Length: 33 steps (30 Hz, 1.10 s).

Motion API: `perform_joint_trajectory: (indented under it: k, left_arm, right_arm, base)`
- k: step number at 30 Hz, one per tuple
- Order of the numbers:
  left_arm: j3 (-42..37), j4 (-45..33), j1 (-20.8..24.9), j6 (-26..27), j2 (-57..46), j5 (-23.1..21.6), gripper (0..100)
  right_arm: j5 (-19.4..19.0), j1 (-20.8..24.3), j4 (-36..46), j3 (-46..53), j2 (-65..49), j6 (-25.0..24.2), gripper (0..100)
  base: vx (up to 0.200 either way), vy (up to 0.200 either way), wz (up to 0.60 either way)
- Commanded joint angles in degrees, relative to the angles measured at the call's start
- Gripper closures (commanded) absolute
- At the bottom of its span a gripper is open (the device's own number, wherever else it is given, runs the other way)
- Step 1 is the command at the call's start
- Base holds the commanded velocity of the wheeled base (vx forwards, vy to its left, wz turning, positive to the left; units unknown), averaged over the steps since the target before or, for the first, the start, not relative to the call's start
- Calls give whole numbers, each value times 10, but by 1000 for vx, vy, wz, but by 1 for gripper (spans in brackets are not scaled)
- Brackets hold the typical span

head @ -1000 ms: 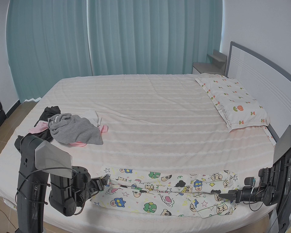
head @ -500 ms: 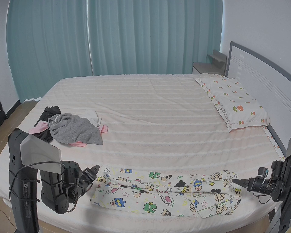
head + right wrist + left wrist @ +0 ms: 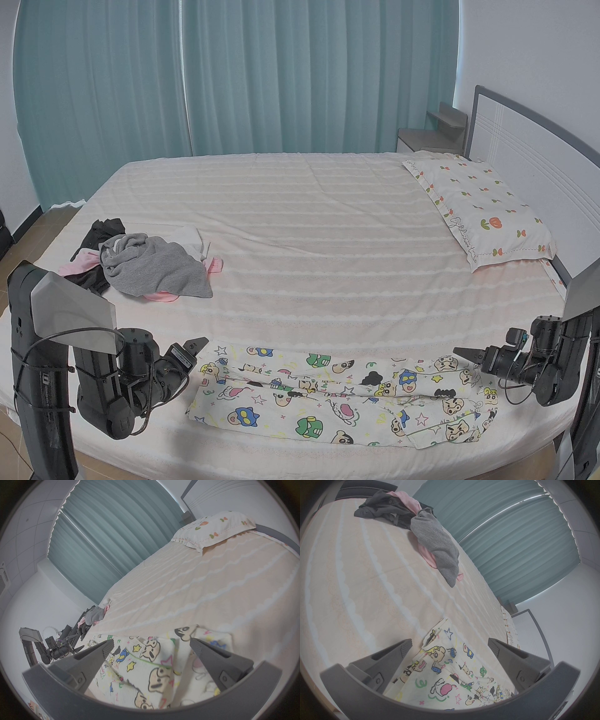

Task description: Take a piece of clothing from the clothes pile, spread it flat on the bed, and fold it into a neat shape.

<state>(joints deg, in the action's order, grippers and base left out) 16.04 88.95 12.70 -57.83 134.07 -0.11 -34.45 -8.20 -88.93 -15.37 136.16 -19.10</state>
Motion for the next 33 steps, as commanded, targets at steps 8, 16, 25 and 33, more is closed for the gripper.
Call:
perform_joint_trajectory:
  k: [8, 16, 25, 33]
  left_arm:
    - [-5, 10, 2, 1, 2, 3, 0]
    - [-5, 10, 3, 2, 2, 6, 0]
    - [-5, 10, 4, 3, 3, 9, 0]
    - [-5, 10, 4, 3, 3, 9, 0]
  right_arm:
    - [1, 12, -11, -12, 33, -1, 0]
    - [2, 8, -11, -8, 37, 2, 100]
    - [-5, -4, -11, -13, -3, -8, 100]
    - [-4, -11, -11, -22, -8, -24, 100]
  base:
    - [0, 0, 0]
    - [0, 0, 0]
    - [0, 0, 0]
    - [0, 0, 0]
